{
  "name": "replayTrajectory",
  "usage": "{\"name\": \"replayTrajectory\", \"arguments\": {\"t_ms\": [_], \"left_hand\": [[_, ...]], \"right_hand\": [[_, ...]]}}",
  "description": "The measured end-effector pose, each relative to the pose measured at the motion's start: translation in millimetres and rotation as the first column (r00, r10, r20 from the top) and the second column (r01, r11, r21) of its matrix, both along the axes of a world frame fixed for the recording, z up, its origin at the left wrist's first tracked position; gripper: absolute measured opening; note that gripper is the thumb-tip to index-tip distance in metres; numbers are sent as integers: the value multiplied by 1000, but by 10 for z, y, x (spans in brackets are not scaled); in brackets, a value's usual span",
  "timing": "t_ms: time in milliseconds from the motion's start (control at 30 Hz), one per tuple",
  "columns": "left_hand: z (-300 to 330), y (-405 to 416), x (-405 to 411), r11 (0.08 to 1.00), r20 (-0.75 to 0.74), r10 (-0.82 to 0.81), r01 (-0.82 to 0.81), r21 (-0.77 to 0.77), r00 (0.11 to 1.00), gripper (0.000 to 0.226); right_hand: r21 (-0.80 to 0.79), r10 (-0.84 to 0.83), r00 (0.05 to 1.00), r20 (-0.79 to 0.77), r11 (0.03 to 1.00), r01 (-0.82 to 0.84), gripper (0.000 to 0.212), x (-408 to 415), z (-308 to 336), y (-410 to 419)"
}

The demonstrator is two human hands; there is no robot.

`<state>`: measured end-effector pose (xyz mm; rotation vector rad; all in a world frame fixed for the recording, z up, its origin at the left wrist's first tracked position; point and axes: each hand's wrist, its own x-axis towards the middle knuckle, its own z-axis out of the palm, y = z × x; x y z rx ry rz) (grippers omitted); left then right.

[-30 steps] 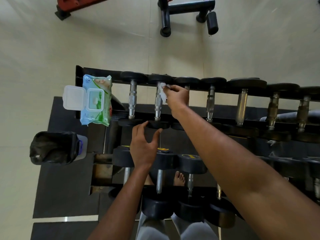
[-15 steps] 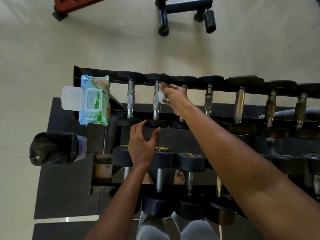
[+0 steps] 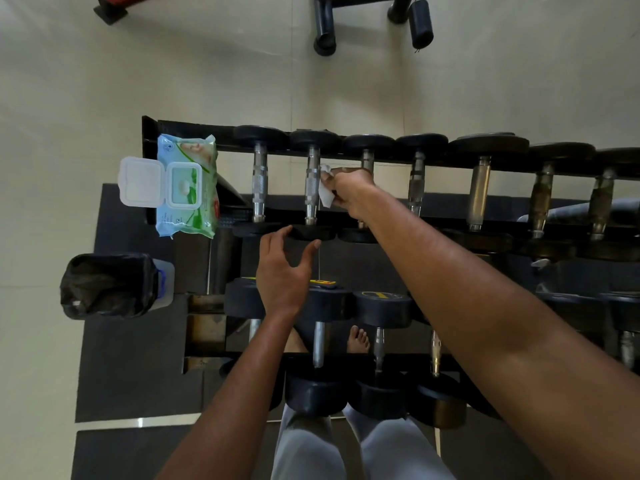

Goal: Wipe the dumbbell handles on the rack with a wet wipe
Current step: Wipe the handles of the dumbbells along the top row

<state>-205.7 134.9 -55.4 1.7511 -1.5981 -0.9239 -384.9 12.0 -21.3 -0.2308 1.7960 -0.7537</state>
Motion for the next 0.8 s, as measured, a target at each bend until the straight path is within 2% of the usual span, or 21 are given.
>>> {"name": "replayTrajectory", "arguments": {"t_ms": [67,167,300,367,467,533,600,700,800], "left_hand": [[12,3,-4,1000,3,4,-4,8,1000,58],[25,9,-5,1000,12,-1,1,14,1000,58],[45,4,-17,1000,27,-2,2,23,1000,59],[51,6,-15,1000,34,-3,2,26,999,59],[57,11,-11,1000,31,-4,3,30,1000,59],[56,7,-10,999,30,-8,7,31,1000,60],[54,6,0,999,26,-10,9,33,1000,59],[53,7,10,1000,23,-12,11,23,1000,57],[45,8,9,1000,18,-9,8,21,1000,57]], "right_hand": [[15,25,999,21,1000,-25,12,-7,29,89],[54,122,992,4,991,-122,15,9,12,222],[64,254,962,-103,967,-248,9,13,-42,320],[73,362,917,-167,932,-354,16,9,-48,362],[77,530,811,-247,845,-529,26,-15,26,454],[50,598,747,-291,789,-612,21,-67,131,441],[4,610,676,-413,744,-669,11,-123,266,319],[-21,583,486,-651,627,-779,6,-187,433,-15],[51,599,265,-755,457,-888,14,-170,491,-288]]}}
